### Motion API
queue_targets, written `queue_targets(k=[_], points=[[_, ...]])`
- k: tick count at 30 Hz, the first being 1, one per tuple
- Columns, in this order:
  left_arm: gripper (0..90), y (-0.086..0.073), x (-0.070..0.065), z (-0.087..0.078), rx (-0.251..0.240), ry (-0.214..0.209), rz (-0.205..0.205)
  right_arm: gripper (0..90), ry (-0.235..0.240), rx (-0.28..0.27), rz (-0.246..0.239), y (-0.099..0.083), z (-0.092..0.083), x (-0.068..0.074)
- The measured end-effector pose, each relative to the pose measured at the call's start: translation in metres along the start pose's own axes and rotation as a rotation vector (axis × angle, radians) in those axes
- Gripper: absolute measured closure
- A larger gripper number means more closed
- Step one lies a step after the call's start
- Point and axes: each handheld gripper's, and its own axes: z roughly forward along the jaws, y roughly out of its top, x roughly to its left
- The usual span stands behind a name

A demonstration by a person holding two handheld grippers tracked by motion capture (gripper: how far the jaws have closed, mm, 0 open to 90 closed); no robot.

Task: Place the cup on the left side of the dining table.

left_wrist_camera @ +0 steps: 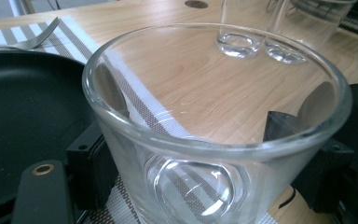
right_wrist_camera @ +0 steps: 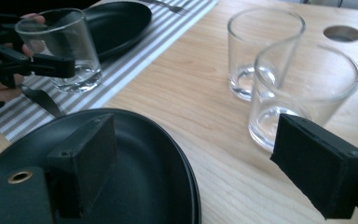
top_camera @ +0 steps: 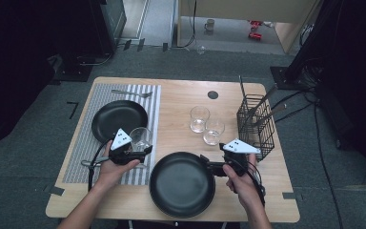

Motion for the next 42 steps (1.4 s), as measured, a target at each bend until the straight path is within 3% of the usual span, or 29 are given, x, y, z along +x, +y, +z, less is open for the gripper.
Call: queue_targets(k=[20, 32, 42], points=[[20.7, -0.003, 0.002, 0.01, 0.08, 0.029, -0.025, 14.0, -0.052, 0.028, 0.048, -0.039, -0.015, -0.025], [19.6, 0.0, 0.003, 0.012, 0.087, 0.045, -0.031, 14.1, -0.082, 0.047, 0.075, -0.055, -0.025, -0.04], [19.1, 0.002, 0.002, 0.012, 0.073, 0.064, -0.003, 14.0, -0.105, 0.061, 0.088, -0.067, -0.033, -0.05]])
